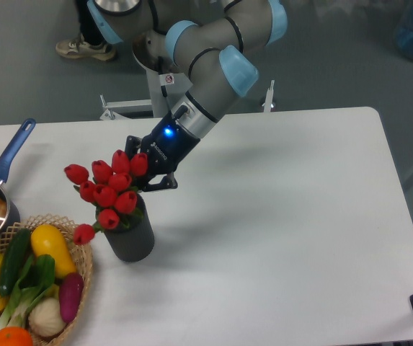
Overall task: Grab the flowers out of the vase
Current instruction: 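Lift the gripped tulips up out of the black vase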
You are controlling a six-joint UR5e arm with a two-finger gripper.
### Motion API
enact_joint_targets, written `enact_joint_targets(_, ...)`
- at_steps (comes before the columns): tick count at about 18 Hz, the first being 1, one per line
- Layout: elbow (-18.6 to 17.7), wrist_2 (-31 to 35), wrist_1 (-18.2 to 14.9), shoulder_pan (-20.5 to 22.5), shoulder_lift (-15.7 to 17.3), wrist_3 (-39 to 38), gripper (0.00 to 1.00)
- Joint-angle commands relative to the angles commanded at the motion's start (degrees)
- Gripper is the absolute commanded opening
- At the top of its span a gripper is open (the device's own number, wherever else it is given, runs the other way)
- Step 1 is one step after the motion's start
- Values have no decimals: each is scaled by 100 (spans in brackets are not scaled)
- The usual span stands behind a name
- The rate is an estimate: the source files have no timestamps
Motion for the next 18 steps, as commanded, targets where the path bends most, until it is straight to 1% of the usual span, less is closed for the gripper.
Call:
enact_joint_targets(3,167,-35,0,-17,96,-334,0)
enact_joint_targets(8,422,-70,-17,0,465,-818,0)
enact_joint_targets(11,615,-79,-18,9,545,-1099,0)
enact_joint_targets(15,808,-158,-18,18,589,-1214,0)
enact_joint_targets(18,1010,-237,-26,35,659,-1486,0)
